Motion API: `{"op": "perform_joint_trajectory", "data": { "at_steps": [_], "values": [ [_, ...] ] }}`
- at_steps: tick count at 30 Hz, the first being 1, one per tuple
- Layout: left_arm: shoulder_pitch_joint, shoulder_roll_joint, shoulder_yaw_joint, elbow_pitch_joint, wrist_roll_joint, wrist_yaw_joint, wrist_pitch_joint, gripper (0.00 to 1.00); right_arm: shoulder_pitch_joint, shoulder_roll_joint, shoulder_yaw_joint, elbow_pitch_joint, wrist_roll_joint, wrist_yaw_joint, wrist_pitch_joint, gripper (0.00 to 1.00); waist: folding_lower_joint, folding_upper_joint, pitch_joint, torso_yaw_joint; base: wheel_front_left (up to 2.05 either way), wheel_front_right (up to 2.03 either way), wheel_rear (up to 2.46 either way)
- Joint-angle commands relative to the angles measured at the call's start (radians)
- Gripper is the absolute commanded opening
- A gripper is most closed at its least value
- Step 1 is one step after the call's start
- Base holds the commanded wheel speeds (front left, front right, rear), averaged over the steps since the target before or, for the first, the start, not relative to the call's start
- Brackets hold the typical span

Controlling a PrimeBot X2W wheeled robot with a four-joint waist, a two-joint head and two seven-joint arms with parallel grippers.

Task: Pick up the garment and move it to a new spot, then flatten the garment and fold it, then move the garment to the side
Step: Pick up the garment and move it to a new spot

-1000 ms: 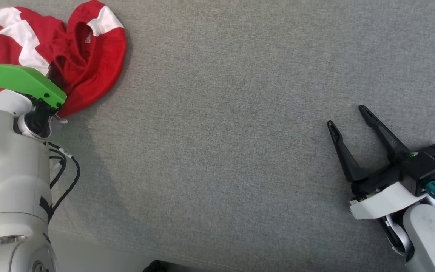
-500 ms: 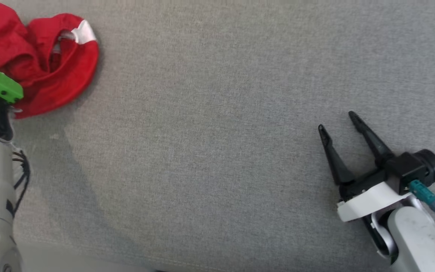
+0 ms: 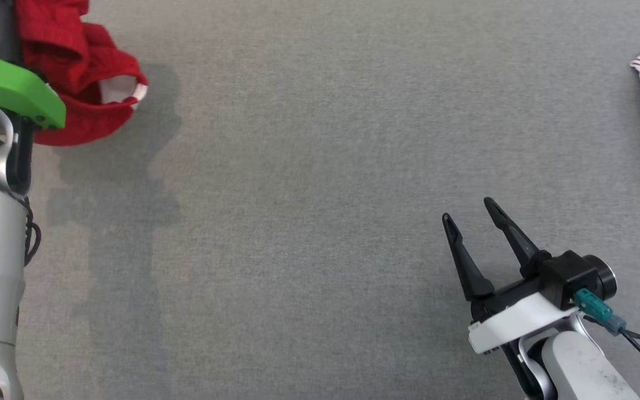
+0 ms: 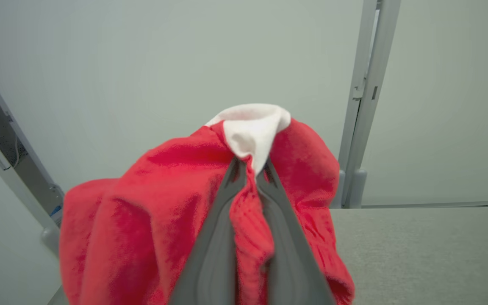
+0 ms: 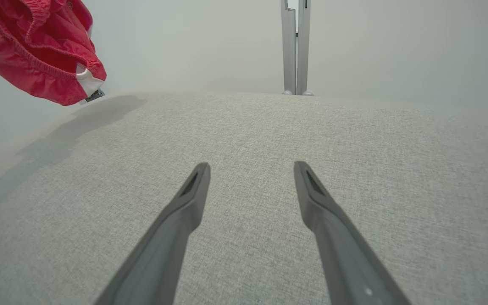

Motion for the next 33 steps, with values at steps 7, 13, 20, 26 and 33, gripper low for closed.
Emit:
{"op": "perform_joint_trajectory", "data": {
  "at_steps": [7, 13, 20, 26, 33],
  "values": [
    [0.161, 0.027, -0.099, -0.303, -0.064, -0.003, 0.105, 0.0, 0.016, 0.039, 0.013, 0.004, 0.007, -0.002, 0.0, 1.0, 0.0, -0.0001, -0.142, -0.251, 0.0, 0.0, 0.0],
    [0.285, -0.013, -0.186, -0.476, -0.046, 0.002, 0.149, 0.0, 0.03, 0.051, -0.003, 0.0, 0.008, -0.002, 0.0, 1.0, 0.0, -0.0001, -0.154, -0.337, 0.0, 0.0, 0.0],
    [0.411, -0.052, -0.372, -0.483, 0.025, -0.001, 0.119, 0.0, 0.043, 0.055, -0.026, -0.011, 0.007, -0.002, 0.0, 1.0, 0.0, -0.0001, -0.13, -0.369, 0.0, 0.0, 0.0],
    [0.468, -0.088, -0.554, -0.323, 0.101, -0.002, 0.029, 0.0, 0.042, 0.06, -0.02, -0.008, 0.003, -0.002, 0.0, 1.0, 0.0, -0.0001, -0.115, -0.348, 0.0, 0.0, 0.0],
    [0.518, -0.158, -0.533, -0.243, 0.072, 0.042, -0.089, 1.0, 0.069, 0.055, -0.014, -0.002, 0.008, -0.002, 0.0, 1.0, 0.0, -0.0001, -0.162, -0.292, 0.0, 0.0, 0.0]
  ]
}}
